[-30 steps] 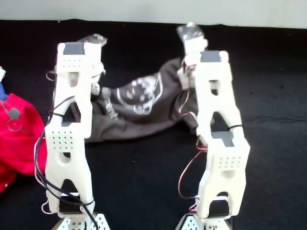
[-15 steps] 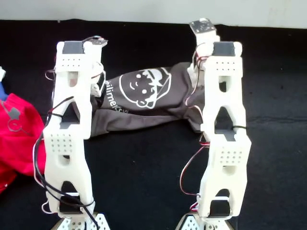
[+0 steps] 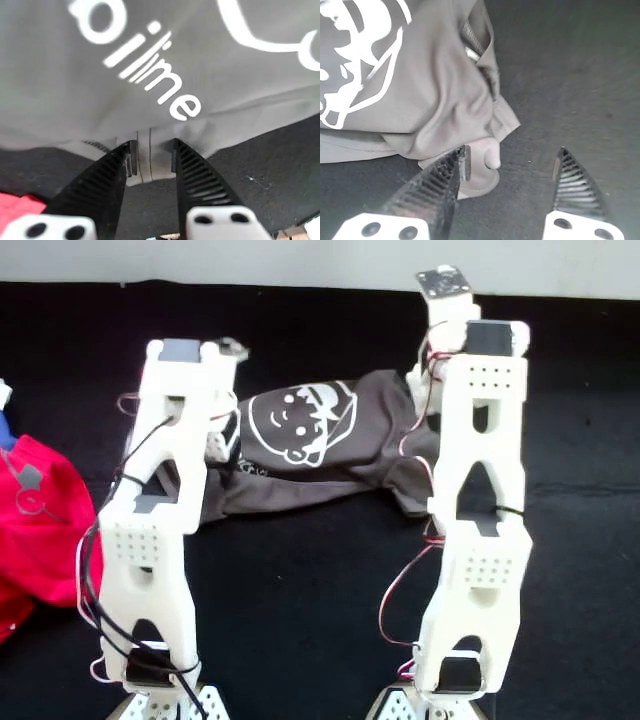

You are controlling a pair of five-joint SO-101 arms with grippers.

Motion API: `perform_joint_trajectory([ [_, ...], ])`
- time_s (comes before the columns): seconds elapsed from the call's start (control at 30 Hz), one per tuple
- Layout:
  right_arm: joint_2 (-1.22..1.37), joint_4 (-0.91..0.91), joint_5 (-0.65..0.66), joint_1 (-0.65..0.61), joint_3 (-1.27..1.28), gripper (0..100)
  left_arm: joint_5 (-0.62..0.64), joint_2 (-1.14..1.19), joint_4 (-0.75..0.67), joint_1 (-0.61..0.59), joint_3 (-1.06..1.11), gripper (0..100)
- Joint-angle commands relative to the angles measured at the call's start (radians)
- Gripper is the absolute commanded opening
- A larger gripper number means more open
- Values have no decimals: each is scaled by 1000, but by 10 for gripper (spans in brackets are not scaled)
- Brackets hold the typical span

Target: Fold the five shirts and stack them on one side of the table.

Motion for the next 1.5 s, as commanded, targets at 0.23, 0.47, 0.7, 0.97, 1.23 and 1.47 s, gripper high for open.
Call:
perform_joint_trajectory([
  [0.23,-478,7,-2,12,325,262,2,-94,72,70,259,130],
  [0.47,-595,5,-2,15,475,262,-5,-427,69,87,707,130],
  [0.7,-634,5,-2,15,495,262,-52,-700,61,56,725,130],
  [0.97,-636,5,-3,13,495,262,-46,-684,-367,59,840,130],
  [1.23,-638,7,-3,13,496,262,71,-588,-520,62,823,130],
  [1.47,-638,7,-3,13,496,262,69,-507,-394,59,823,130],
])
